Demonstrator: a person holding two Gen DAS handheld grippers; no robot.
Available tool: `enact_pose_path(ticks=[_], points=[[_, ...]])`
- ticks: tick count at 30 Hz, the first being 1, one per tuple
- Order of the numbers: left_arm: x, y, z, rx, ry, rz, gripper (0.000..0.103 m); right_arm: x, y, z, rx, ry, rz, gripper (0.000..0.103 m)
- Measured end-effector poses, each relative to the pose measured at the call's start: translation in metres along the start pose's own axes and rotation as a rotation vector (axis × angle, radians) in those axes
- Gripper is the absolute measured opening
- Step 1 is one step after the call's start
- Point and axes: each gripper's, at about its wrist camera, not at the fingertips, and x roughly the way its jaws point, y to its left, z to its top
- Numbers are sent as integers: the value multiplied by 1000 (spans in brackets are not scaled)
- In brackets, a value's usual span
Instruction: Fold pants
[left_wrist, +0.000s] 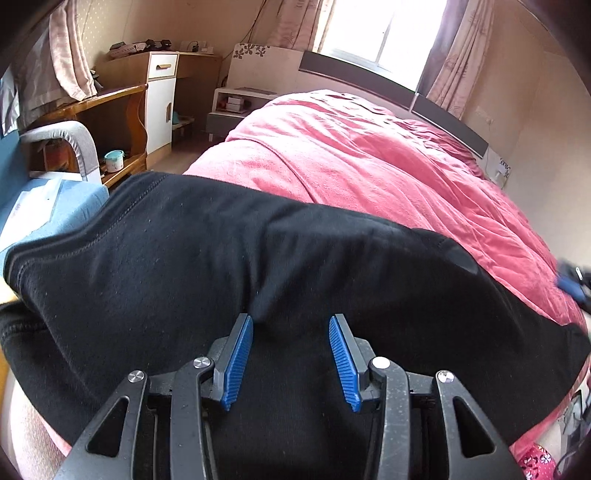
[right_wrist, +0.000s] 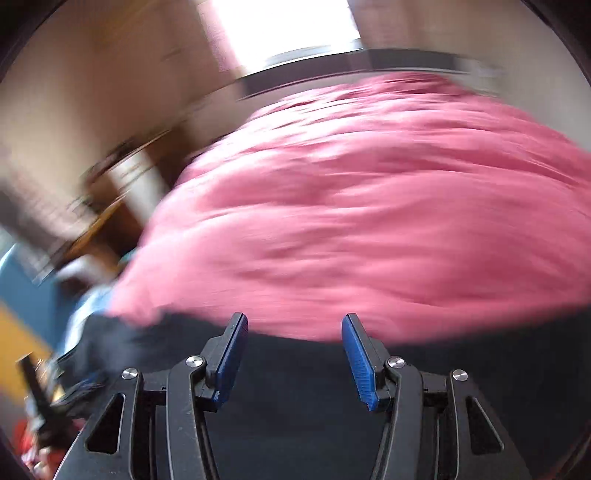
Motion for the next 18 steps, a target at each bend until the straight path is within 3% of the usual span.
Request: enact_pose_path(ticks=[2, 5, 8, 10, 13, 16, 17, 18], points=[[-2, 1, 0, -6, -3, -10, 44, 35, 43, 7, -64, 70, 100, 54], [-4, 6, 1, -34, -10, -34, 44, 85, 89, 10, -111, 178, 176, 54], [-19, 18, 6, -91, -70, -47, 44, 130, 111, 12, -148, 267, 175, 52], [-26, 29, 10, -126, -112, -17, 44, 158, 116, 16, -169, 328, 161, 50], [-24, 48, 10, -197, -106, -12, 44, 176, 119, 9, -200, 412, 152, 48], [-20, 53, 9, -227, -99, -11, 44, 185, 124, -1, -263, 455, 138, 25], [-21, 52, 9, -219, -104, -6, 44, 181, 125, -6, -282, 443, 153, 15], [-21, 50, 10, -210, -108, 0, 44, 173, 127, -9, -305, 397, 159, 13]])
